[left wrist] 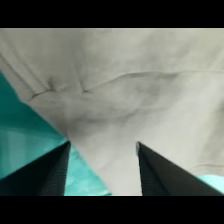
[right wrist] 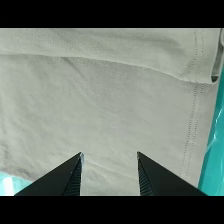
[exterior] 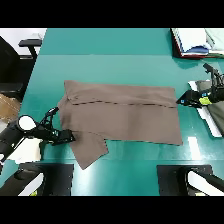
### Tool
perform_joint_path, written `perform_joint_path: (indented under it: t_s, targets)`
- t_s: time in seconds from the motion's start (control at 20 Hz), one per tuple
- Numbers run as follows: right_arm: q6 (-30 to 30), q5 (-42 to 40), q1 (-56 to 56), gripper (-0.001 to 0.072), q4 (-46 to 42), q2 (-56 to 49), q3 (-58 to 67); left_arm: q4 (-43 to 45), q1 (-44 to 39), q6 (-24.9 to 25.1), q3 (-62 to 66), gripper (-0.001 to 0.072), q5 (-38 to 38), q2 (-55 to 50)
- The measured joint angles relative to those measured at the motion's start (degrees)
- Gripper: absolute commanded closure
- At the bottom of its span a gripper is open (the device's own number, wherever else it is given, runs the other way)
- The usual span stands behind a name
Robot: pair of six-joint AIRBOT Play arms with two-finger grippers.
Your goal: Fold the shirts.
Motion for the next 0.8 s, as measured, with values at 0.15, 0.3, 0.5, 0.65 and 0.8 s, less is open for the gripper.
perform_joint_path:
  t_s: [0.15, 0.3, 0.5, 0.65, 0.8]
  targets:
    - [0.0, 0.0, 0.0, 0.0327, 0.0, 0.0, 0.0, -1.4, 0.0, 0.0, -0.8, 0.0358, 1.1, 0.1]
    - [-0.3, 0.1, -0.5, 0.0327, 0.1, 0.0, 0.0, -2.0, -0.1, 0.1, -0.4, 0.0683, 2.6, 0.0]
    - [-1.0, 2.6, -4.3, 0.0323, -1.5, 0.1, -3.0, -3.4, -0.1, 1.2, 3.0, 0.0685, 0.6, 0.2]
    - [-1.2, 5.1, -9.3, 0.0321, -5.8, 0.0, -9.2, -3.7, -0.1, 2.3, 6.5, 0.0684, -1.7, 0.2]
    - [-1.3, 5.9, -14.6, 0.0321, -7.6, -1.0, -17.0, -3.8, -0.1, 3.0, 9.0, 0.0684, -2.6, 0.3]
